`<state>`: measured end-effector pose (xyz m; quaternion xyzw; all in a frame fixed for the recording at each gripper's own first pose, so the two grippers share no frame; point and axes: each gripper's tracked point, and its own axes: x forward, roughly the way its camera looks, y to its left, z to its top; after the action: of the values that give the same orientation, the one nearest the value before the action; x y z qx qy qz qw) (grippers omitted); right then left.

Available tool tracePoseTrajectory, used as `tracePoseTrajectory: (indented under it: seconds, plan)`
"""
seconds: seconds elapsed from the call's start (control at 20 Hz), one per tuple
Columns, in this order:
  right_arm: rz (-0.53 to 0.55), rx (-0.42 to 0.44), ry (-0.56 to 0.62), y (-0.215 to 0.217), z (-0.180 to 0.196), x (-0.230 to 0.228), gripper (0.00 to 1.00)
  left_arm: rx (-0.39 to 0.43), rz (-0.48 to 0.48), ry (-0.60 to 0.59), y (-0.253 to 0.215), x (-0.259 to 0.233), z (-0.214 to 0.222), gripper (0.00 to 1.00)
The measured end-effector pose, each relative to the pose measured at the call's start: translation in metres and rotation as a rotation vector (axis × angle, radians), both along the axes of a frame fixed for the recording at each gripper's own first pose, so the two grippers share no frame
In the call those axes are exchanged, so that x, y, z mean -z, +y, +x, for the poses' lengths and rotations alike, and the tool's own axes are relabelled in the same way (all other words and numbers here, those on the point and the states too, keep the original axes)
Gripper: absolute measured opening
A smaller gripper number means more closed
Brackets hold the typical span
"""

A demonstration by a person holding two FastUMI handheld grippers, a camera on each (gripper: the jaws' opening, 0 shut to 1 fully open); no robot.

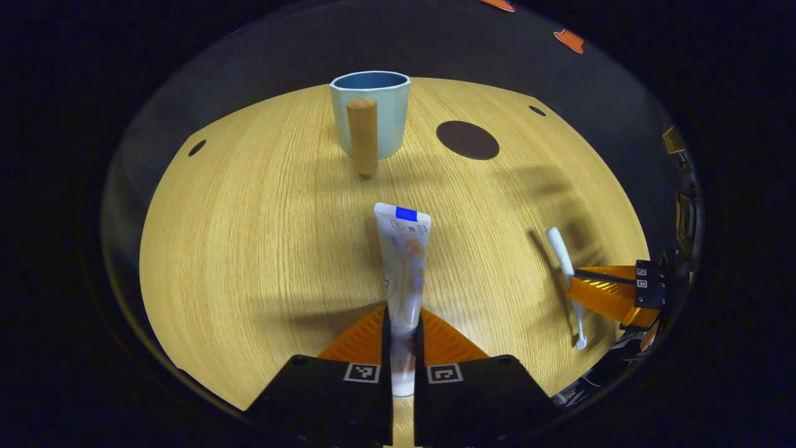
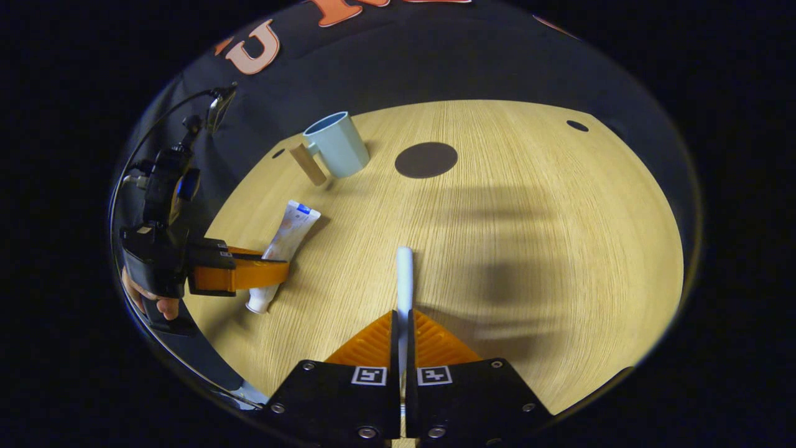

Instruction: Put the toothbrush and toothpaste on the desktop into the cup, then pick up the cup and place it on the coaster on the desktop.

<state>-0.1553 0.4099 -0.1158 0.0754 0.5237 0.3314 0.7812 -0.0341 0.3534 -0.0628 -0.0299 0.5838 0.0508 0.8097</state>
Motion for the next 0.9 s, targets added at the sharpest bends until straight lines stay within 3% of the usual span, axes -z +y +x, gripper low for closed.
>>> tracePoseTrajectory:
  seconds: [0.5,0.9]
  plan:
    - [0.093,-0.018,-0.147,0.002,0.012,-0.045,0.04,0.002,-0.073,-0.352,0.002,-0.066,0.053,0.13]
    - [0.124,0.047,-0.389,-0.013,0.045,-0.078,0.04,-0.09,-0.108,-0.627,0.02,-0.103,0.072,0.13]
